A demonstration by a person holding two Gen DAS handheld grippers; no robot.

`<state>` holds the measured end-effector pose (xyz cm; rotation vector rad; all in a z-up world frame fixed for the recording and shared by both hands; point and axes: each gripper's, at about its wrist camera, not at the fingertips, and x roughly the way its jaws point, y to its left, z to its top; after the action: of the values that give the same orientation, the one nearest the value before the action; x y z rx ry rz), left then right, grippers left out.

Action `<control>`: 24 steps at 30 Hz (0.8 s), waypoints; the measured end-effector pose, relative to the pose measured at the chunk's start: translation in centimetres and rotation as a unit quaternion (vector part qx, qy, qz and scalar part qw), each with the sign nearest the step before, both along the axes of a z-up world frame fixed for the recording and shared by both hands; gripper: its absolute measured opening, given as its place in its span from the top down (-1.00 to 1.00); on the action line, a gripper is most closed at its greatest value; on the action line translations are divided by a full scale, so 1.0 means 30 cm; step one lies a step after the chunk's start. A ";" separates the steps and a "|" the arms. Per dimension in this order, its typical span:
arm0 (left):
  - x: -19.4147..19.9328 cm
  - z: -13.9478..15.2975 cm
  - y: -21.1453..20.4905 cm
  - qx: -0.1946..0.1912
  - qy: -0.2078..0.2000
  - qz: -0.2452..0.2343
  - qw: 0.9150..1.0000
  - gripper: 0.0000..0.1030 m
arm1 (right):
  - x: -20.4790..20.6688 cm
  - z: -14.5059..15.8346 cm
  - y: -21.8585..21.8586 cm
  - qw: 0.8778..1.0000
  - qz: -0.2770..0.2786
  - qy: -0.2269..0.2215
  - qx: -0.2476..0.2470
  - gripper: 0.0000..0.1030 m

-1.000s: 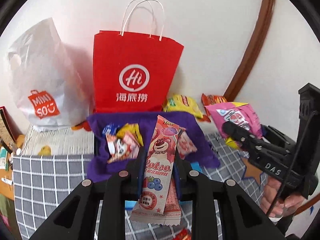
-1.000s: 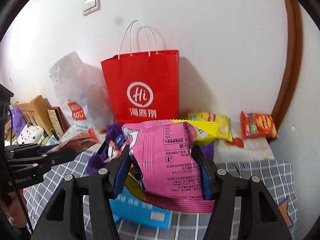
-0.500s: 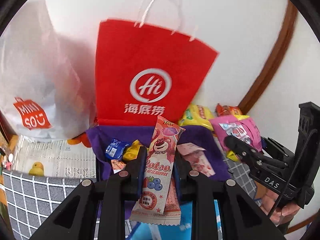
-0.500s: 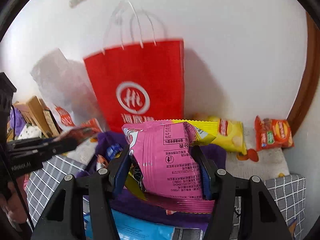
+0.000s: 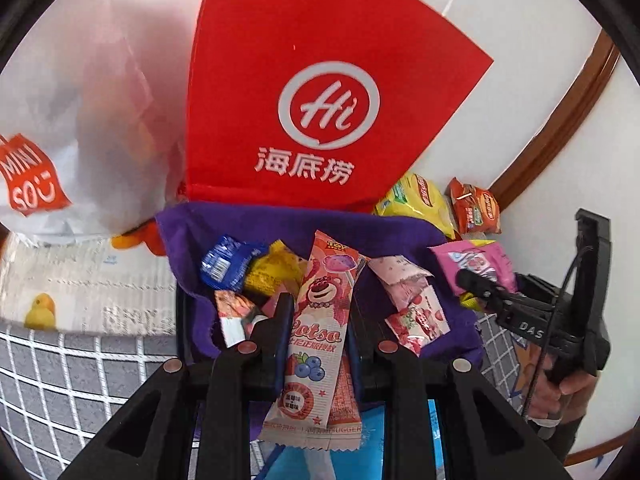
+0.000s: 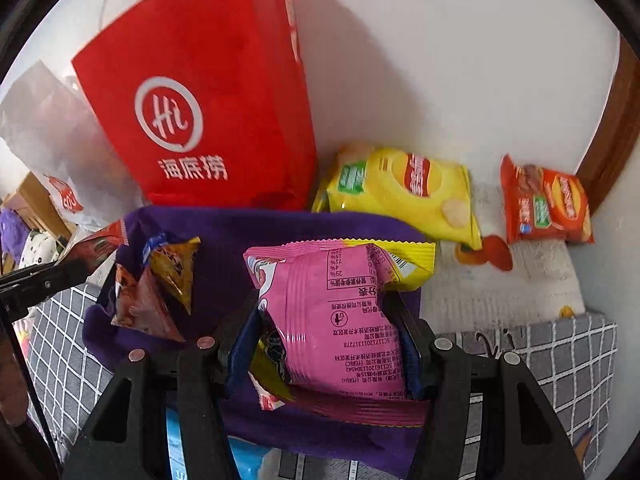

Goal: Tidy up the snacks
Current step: 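Open both tools to drop the pink bag and Lotso bar on the towel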

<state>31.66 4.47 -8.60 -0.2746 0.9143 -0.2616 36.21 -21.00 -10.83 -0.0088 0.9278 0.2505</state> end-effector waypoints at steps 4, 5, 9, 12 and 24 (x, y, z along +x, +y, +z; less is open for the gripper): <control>0.008 -0.020 -0.023 -0.008 0.011 -0.014 1.000 0.56 | 0.016 -0.042 0.016 1.000 0.008 0.019 -0.011 -0.15; 0.009 -0.027 -0.033 -0.007 0.014 -0.017 1.000 0.56 | 0.018 -0.049 0.021 1.000 0.010 0.022 -0.012 -0.15; 0.018 -0.056 -0.065 -0.006 0.029 -0.028 0.999 0.56 | 0.019 -0.077 0.031 0.999 0.020 0.037 -0.008 -0.15; 0.026 -0.077 -0.072 -0.004 0.042 -0.026 0.999 0.56 | 0.018 -0.084 0.034 0.999 0.014 0.036 -0.014 -0.15; 0.048 -0.124 -0.104 0.007 0.063 -0.031 0.997 0.55 | 0.015 -0.107 0.063 0.998 0.021 0.056 -0.023 -0.17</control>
<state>33.11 1.34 -12.33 -0.2517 1.0504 -0.2975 36.67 -19.12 -14.05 -0.0577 1.0460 0.2709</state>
